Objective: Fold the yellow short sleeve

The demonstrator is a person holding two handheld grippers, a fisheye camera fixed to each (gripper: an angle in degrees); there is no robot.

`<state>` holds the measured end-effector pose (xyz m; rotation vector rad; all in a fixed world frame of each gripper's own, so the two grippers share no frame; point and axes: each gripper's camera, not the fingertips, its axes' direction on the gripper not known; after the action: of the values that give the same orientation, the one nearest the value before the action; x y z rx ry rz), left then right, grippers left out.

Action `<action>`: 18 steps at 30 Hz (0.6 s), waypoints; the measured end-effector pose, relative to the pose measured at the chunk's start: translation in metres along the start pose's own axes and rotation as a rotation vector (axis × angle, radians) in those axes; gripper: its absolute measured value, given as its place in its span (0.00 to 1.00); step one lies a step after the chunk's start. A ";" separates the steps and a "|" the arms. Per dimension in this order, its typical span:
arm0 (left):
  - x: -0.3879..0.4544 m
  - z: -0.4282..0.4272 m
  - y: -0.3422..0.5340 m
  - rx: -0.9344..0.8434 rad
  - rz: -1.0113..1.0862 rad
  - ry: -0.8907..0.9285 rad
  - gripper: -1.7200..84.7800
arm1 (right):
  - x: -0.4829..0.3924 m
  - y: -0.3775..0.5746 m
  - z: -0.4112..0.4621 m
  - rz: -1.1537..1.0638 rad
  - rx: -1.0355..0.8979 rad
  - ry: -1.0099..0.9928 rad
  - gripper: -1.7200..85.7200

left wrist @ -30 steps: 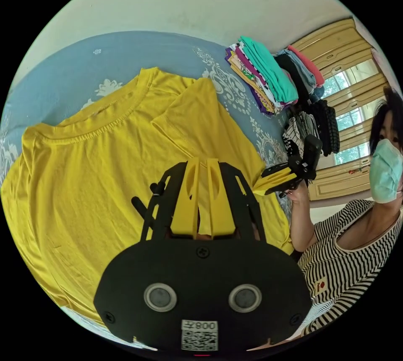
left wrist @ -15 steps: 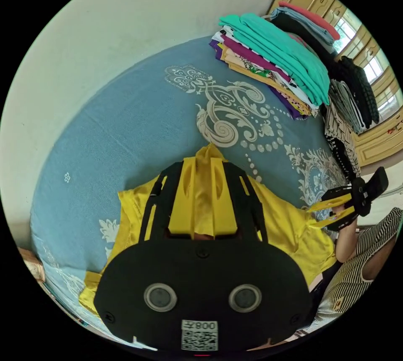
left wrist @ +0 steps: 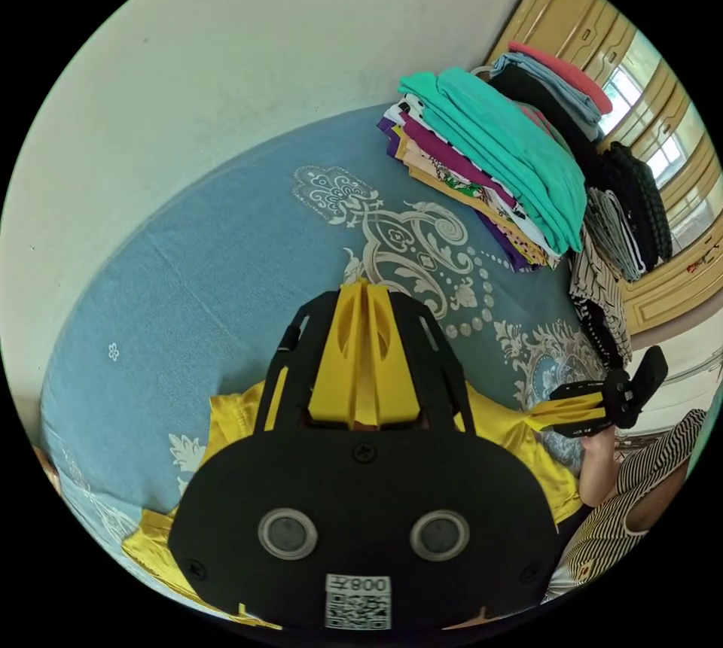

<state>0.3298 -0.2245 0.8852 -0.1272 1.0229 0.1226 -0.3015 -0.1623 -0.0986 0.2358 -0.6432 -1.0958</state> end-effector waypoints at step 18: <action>-0.009 -0.045 0.054 0.131 -0.045 -0.046 0.12 | 0.019 0.007 -0.042 0.093 0.106 0.047 0.03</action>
<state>0.2783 -0.1792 0.8672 -0.0285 0.9786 0.0171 -0.2652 -0.1814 -0.1219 0.3188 -0.6642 -0.9654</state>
